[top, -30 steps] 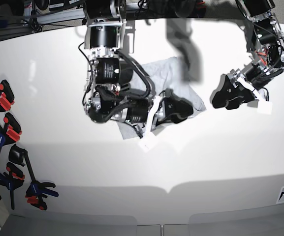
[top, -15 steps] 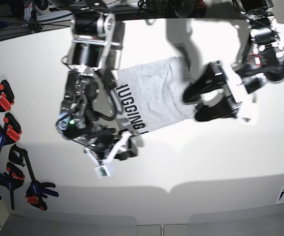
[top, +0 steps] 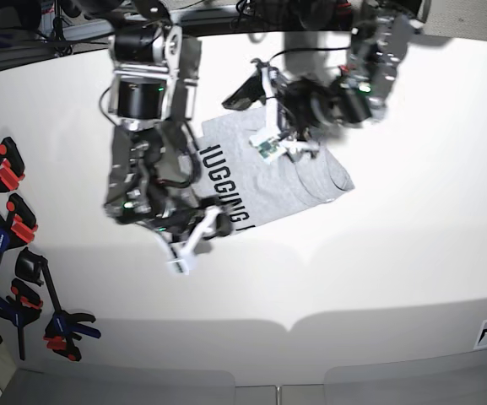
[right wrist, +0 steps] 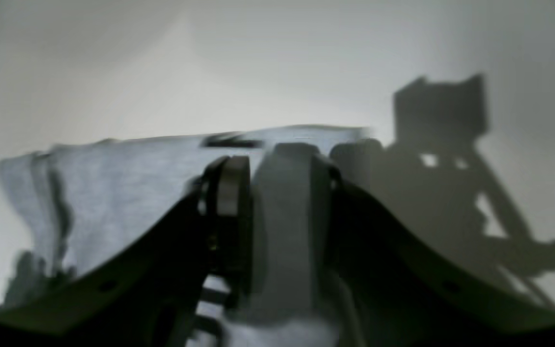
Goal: Fold the T-shirt properly
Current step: 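Grasp the bundle with both grippers and flatten it on the table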
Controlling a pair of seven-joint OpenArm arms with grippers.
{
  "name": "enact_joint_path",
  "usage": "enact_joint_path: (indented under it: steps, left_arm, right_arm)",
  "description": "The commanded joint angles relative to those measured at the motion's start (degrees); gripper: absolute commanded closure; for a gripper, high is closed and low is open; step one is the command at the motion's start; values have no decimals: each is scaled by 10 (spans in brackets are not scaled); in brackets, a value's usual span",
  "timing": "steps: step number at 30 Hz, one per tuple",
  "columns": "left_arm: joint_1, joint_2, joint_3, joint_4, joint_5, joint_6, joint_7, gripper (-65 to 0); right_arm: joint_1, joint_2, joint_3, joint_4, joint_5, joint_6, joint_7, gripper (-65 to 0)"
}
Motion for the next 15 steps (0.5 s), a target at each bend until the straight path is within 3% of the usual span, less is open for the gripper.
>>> enact_joint_path:
  steps: [1, 4, 9, 15]
  left_arm:
    - [-8, -1, 6, -8, 17, 19, -8, -440]
    - [-11, -1, 15, -53, 61, 47, -11, -440]
    - [-12, -6, 13, -107, 172, 90, -49, -440]
    - [-19, -20, 13, -152, 255, 98, -47, -440]
  right_arm:
    - [17, -2, 1, 7, 10, 17, 16, -195]
    - [8, -14, -1, 6, 12, 24, 15, -195]
    - [-10, -6, -3, 7, 13, 24, 8, -195]
    - [-12, 27, -3, 14, 49, 24, -11, -195]
